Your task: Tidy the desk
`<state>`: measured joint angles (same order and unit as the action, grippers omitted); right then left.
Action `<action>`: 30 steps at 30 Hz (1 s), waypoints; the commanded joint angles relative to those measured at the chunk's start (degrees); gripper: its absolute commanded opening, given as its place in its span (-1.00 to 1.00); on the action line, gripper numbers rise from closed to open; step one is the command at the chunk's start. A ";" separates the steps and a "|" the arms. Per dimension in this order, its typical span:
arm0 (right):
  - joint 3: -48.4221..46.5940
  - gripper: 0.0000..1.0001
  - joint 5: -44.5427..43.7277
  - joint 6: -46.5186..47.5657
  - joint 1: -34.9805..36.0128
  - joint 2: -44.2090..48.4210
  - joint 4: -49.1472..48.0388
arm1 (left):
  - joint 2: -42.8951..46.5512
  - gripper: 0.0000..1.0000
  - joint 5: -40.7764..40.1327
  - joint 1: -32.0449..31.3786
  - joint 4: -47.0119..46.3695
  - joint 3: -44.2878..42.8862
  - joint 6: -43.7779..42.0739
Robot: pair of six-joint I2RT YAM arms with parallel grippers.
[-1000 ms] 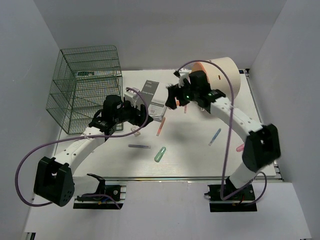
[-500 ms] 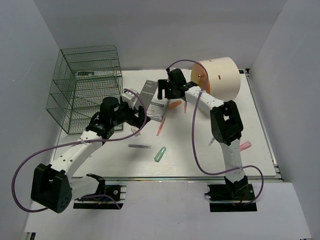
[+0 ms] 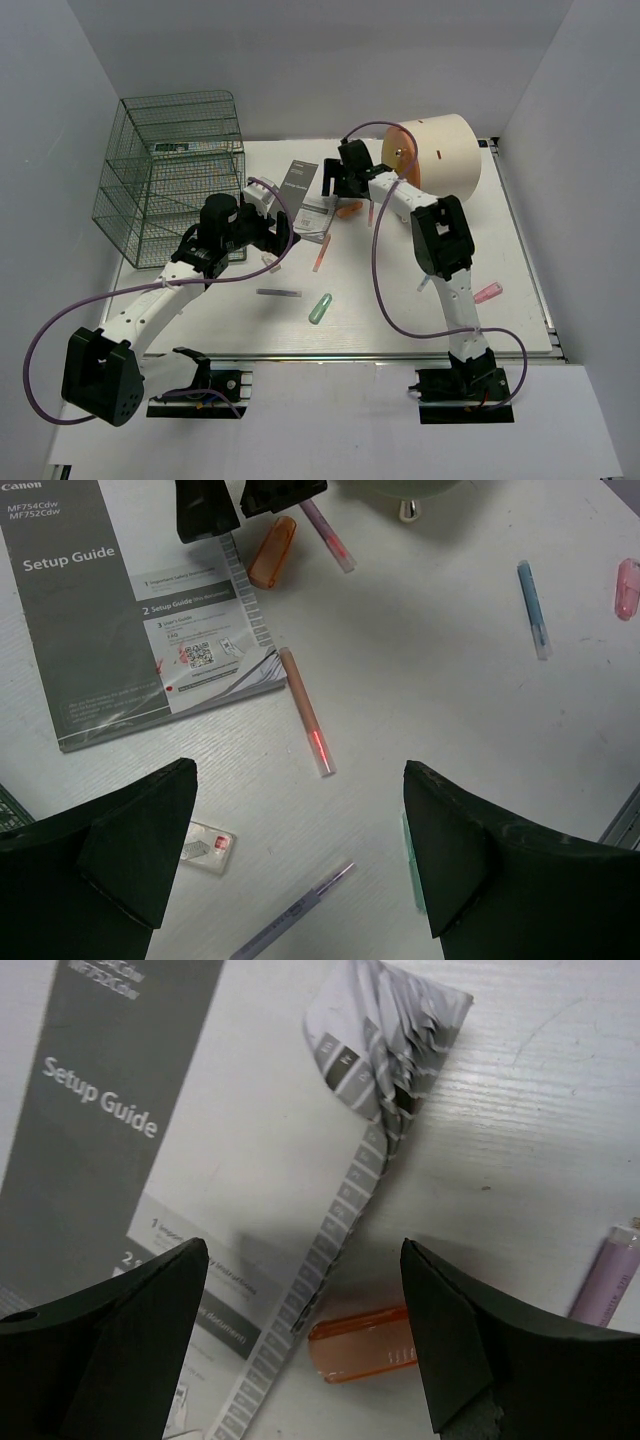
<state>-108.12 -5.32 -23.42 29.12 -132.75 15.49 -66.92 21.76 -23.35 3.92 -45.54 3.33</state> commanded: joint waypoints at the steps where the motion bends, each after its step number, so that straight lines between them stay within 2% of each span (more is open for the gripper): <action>1: -2.45 0.65 0.49 -2.07 -1.00 -1.28 -1.51 | 1.08 0.87 -0.66 0.24 0.12 -0.25 -0.96; 11: -3.85 0.57 7.51 -3.12 -2.49 -4.44 -2.92 | 0.82 0.87 -0.66 0.24 0.21 -0.43 -1.22; 18: -7.63 0.51 8.66 -2.86 -2.32 -7.87 -2.65 | 0.56 0.87 -0.75 0.24 0.21 -0.43 -1.31; 22: -8.25 0.37 8.49 -3.30 -2.49 -9.02 -2.39 | 0.47 0.87 -0.75 0.24 0.30 -0.34 -1.31; 25: -8.08 0.08 8.49 -4.09 -2.76 -9.20 -2.30 | 0.29 0.87 -0.75 0.24 0.30 -0.43 -1.22; 26: -7.90 -0.10 8.31 -4.53 -2.67 -9.11 -2.22 | 0.21 0.87 -0.75 0.24 0.30 -0.43 -1.31; 28: -7.90 -0.25 7.79 -4.97 -2.85 -8.85 -1.95 | 0.12 0.87 -0.75 0.24 0.30 -0.34 -1.31; 30: -7.81 -0.53 7.52 -5.32 -3.02 -8.49 -1.86 | 0.21 0.87 -0.75 0.24 0.30 -0.34 -1.40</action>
<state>-114.74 2.44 -27.73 26.30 -140.40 13.06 -67.11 21.37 -23.35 4.29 -45.54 2.72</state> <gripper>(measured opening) 0.277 0.933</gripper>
